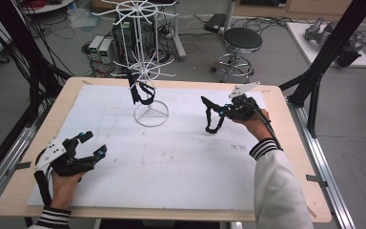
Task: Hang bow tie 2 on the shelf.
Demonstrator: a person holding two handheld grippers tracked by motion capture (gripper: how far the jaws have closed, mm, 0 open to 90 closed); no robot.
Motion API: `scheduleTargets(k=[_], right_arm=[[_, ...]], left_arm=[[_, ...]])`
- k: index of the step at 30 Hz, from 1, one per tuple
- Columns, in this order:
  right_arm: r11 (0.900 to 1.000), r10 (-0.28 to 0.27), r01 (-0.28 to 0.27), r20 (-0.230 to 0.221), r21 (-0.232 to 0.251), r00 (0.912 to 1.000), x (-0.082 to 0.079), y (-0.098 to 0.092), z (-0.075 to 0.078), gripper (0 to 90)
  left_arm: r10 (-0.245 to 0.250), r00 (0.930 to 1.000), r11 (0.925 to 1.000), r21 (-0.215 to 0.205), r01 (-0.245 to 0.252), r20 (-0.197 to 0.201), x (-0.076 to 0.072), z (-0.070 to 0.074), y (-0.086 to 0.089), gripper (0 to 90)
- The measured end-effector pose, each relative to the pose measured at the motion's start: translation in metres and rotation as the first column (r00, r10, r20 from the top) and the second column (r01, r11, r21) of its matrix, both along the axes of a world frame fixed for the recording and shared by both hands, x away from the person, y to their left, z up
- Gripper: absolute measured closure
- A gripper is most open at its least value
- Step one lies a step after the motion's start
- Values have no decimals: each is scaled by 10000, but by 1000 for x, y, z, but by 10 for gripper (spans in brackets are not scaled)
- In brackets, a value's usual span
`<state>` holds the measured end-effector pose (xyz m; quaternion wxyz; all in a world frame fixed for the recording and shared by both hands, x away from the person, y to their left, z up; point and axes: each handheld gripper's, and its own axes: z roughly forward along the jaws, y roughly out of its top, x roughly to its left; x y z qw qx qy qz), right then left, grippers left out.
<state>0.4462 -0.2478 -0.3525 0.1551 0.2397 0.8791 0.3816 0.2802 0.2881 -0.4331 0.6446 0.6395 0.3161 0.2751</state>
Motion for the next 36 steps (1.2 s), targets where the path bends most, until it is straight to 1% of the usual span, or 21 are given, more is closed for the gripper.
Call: scheduleTargets(k=[3,6,9,13,15,18,21,22,27,30,32,34,36], right_arm=[[9994,94,-101,210,339,9997,-2,0,4,846],[9969,12,-34,278,780,9996,-4,0,8,846],[9942,17,-61,414,1071,9991,-5,1,11,846],[9903,50,-125,545,1380,9985,-6,5,15,846],[9892,61,-141,547,1460,9985,-7,7,16,845],[9873,54,-160,673,1582,9977,-8,11,17,845],[9821,-20,-118,733,1879,9973,-9,15,20,844],[9802,-31,-133,828,1977,9966,-10,16,21,844],[9651,-305,34,994,2619,9946,-12,22,25,843],[9601,-452,102,1193,2795,9918,-12,26,28,844],[9538,-482,97,1211,3002,9915,-11,29,29,844],[9536,-548,138,1283,3007,9902,-11,33,30,844],[9501,-620,169,1354,3116,9888,-10,37,31,844]], left_arm=[[-34,10000,10000,15,34,-22,0,0,0,214],[-35,10000,10000,16,35,-27,0,0,0,214],[-33,10000,10000,17,33,-20,0,0,0,214],[0,10000,10000,3,0,-21,0,0,0,214],[5,10000,10000,5,-5,-25,0,0,1,213],[-5,10000,10000,5,5,-36,0,0,0,214],[13,10000,10000,22,-13,-25,0,0,1,214],[10,10000,10000,18,-10,-27,0,0,1,214],[7,10000,10000,16,-7,-9,0,0,1,214],[3,10000,10000,11,-3,-15,0,0,1,214],[-38,10000,10000,22,38,-23,0,0,0,214],[-38,10000,10000,12,38,-14,0,0,0,214],[-14,10000,10000,1,14,2,0,0,1,214]])
